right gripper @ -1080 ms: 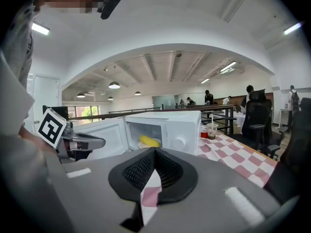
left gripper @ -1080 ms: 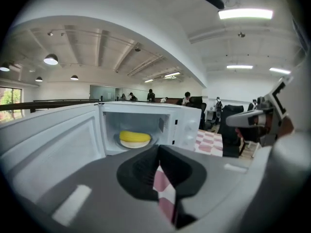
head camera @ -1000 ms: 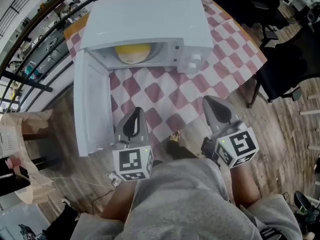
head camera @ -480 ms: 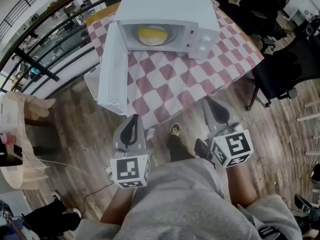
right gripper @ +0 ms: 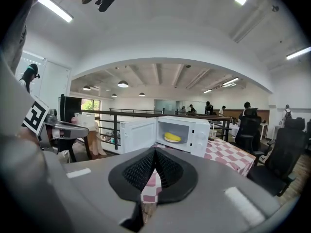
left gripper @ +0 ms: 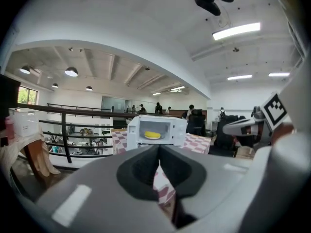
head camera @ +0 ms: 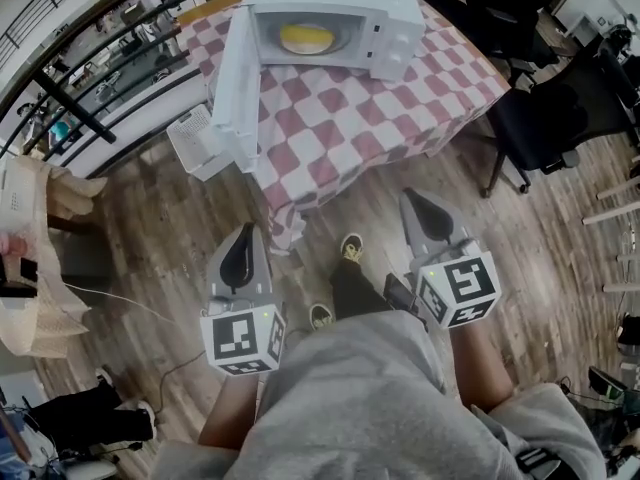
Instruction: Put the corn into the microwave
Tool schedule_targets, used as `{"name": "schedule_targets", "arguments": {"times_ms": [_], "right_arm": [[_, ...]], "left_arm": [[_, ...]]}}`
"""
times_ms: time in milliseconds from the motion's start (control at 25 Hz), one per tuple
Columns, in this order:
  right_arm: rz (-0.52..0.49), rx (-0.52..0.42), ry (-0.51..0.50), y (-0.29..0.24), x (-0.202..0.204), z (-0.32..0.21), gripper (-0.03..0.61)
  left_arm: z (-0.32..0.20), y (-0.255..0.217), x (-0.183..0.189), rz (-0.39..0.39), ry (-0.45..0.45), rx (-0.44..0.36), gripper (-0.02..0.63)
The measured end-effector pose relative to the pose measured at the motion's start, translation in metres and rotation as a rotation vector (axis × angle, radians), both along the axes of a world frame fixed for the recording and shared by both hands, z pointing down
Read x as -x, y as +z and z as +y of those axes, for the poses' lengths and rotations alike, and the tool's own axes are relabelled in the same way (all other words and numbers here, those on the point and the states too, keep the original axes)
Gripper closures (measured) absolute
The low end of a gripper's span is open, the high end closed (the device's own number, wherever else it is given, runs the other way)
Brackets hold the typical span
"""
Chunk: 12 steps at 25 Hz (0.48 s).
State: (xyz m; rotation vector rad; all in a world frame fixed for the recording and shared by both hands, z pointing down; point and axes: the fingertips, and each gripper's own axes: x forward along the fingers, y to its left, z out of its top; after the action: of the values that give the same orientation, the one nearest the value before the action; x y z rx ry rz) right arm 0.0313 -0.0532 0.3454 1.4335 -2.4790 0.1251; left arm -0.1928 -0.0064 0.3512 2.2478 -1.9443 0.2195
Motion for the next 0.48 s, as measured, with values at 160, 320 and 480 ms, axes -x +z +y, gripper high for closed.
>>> {"name": "schedule_targets", "arguments": {"times_ms": [160,320,480], "right_arm": [[0.006,-0.009,-0.002,-0.004,-0.003,0.024,0.578],[0.01,-0.003,0.006,-0.002,-0.013,0.038,0.578],[-0.002,-0.001,0.026,-0.004,-0.028,0.049,0.578]], "left_arm": [[0.025,-0.002,-0.007,0.001,0.013,0.001,0.603],[0.036,-0.005,-0.02,-0.003,0.028,0.002,0.603],[0.041,-0.007,-0.032,-0.011,0.039,0.011,0.603]]}}
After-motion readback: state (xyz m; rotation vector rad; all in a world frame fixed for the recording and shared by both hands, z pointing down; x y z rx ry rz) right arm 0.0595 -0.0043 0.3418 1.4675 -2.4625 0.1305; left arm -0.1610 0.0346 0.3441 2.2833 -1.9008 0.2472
